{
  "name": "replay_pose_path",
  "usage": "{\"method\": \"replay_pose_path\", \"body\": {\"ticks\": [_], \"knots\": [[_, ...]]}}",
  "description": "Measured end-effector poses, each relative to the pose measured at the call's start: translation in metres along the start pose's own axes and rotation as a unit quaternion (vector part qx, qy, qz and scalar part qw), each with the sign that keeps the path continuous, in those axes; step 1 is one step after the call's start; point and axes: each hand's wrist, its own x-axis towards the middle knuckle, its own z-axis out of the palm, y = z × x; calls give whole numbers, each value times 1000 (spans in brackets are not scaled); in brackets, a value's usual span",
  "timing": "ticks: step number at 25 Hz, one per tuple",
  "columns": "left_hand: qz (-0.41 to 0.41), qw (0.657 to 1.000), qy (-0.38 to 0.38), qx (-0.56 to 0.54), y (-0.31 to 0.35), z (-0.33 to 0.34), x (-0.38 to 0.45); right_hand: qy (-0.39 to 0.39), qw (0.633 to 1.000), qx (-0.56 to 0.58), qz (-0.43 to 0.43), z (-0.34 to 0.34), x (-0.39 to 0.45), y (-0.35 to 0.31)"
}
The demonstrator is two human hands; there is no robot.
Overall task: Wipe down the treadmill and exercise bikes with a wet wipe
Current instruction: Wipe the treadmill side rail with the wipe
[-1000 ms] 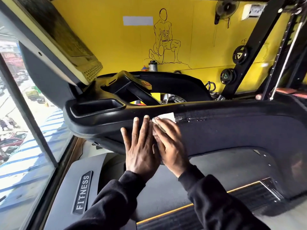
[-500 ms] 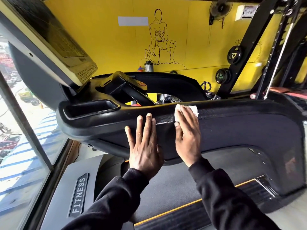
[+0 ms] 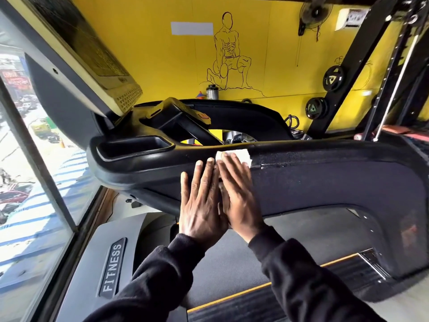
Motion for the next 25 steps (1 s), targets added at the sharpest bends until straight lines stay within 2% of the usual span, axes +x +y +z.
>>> {"method": "replay_pose_path", "body": {"ticks": [2, 3, 6, 7, 9, 11, 13, 14, 15, 17, 19, 22, 23, 25], "knots": [[-11, 1000, -3, 18, -9, -6, -9, -23, 998, -8, -56, -9, -7, 15], [-20, 999, 2, 28, -16, -10, -12, -5, 999, -18, -46, -15, -6, 25], [-51, 998, 23, 26, -29, -19, -16, 39, 996, -52, 68, -3, 8, 7], [-54, 998, 33, 19, -31, -20, -17, 20, 997, -50, 57, 9, 9, -14], [-64, 997, 47, 15, -34, -22, -22, -41, 998, -17, -53, 21, 0, -35], [-82, 995, 44, 23, -43, -28, -33, -60, 992, -11, -113, 16, -4, -24], [-102, 993, 42, 40, -57, -38, -40, -13, 999, -25, -43, 14, 5, -19], [-111, 992, 42, 45, -61, -41, -42, 0, 999, -37, 3, 19, 11, -28], [-117, 991, 42, 48, -64, -44, -43, -7, 999, -39, 12, 28, 14, -45], [-126, 990, 51, 47, -67, -46, -44, -56, 995, 5, -82, 42, 10, -71], [-135, 988, 60, 44, -71, -50, -49, -80, 984, 37, -158, 43, 5, -68], [-143, 987, 70, 39, -79, -56, -53, -45, 996, 6, -73, 41, 15, -67], [-147, 986, 75, 34, -79, -56, -52, -55, 997, 0, -59, 47, 21, -80], [-152, 985, 83, 19, -78, -54, -52, -95, 986, 27, -130, 56, 23, -100]]}}
